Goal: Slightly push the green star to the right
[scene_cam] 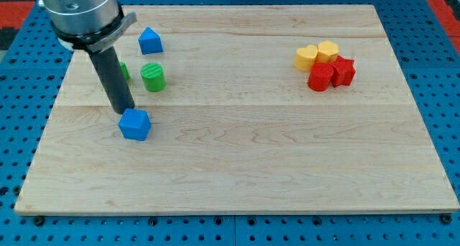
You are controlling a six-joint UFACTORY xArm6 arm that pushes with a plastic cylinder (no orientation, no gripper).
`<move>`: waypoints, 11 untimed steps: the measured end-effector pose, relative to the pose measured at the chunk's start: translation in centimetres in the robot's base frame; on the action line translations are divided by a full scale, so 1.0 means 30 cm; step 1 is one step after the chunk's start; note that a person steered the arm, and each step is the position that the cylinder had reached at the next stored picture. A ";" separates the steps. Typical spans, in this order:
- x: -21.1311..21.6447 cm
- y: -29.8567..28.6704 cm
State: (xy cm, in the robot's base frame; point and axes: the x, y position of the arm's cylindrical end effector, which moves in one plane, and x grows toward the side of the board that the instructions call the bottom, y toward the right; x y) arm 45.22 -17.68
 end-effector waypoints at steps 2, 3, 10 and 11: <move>0.000 -0.089; 0.000 -0.117; -0.292 -0.260; -0.272 -0.142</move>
